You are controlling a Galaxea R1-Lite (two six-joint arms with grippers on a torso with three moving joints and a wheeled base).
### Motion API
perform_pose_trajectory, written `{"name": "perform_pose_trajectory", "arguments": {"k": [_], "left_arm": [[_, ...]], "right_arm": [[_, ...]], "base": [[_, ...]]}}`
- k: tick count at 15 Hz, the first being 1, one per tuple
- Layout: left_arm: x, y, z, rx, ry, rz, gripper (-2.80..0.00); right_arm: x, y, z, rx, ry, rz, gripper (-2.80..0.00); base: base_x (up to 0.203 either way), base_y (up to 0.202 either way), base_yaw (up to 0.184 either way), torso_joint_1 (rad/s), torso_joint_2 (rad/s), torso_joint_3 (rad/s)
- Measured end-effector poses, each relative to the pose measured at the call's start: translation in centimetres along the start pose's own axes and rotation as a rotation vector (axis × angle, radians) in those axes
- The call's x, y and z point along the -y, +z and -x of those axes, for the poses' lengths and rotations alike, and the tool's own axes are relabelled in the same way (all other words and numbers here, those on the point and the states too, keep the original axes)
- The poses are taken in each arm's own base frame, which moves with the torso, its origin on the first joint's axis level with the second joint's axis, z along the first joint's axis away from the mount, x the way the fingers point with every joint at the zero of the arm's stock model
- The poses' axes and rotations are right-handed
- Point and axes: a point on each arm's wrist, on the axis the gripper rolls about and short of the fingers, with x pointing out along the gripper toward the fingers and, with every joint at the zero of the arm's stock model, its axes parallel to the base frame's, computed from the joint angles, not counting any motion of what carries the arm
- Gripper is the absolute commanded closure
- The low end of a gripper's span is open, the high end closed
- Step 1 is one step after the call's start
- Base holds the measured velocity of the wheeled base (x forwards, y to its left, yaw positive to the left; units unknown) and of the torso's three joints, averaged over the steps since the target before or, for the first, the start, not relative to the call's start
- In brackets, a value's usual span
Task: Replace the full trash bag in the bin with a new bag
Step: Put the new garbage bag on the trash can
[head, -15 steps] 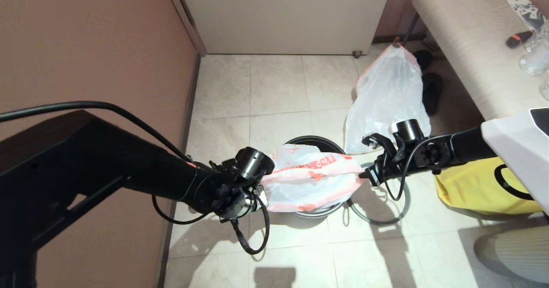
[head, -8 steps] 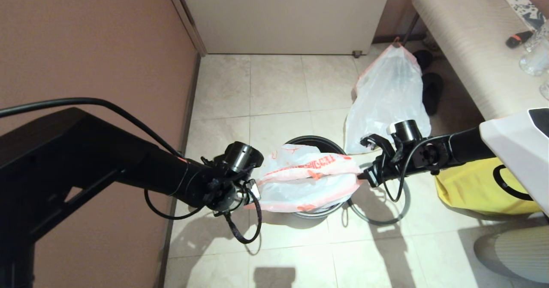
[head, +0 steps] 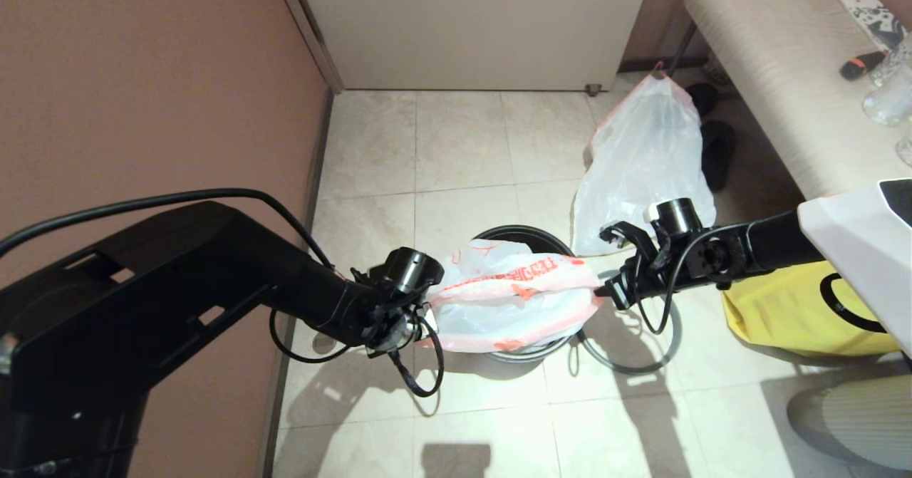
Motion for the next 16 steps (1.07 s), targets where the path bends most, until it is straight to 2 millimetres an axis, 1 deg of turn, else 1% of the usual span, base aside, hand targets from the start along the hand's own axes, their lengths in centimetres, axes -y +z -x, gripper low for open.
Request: {"name": "perform_pose_trajectory", "arguments": {"k": [4,7,9,11,14,16], "left_arm": [[0.1,0.5,-0.2,0.011,-0.003,-0.009,0.00],[0.2,2.0,0.0,0.044,-0.019,0.021,0.00],[0.5,2.8,0.6,0.067,-0.038,0.034,0.00],[0.9,3.3,1.0,0.080,-0.058,0.040,0.00],[1.7,3.6,1.3,0.092,-0.083,0.039,0.00],[2.1,3.2,1.0,0.086,-0.086,0.031,0.00]], "right_arm": [[0.0,0.0,0.0,0.001,0.001,0.000,0.00],[-0.1,0.2,0.2,0.015,0.026,-0.012,0.00],[-0.2,0.6,0.8,0.034,0.050,-0.042,0.00],[0.3,0.5,1.5,0.030,0.042,-0.044,0.00],[1.4,0.0,2.4,-0.004,0.028,-0.042,0.00],[1.6,-0.5,2.7,-0.046,0.038,-0.021,0.00]], "base": [[0.000,0.000,0.000,0.000,0.00,0.000],[0.000,0.000,0.000,0.000,0.00,0.000],[0.000,0.000,0.000,0.000,0.00,0.000],[0.000,0.000,0.000,0.000,0.00,0.000],[0.000,0.000,0.000,0.000,0.00,0.000],[0.000,0.000,0.000,0.000,0.00,0.000]]}}
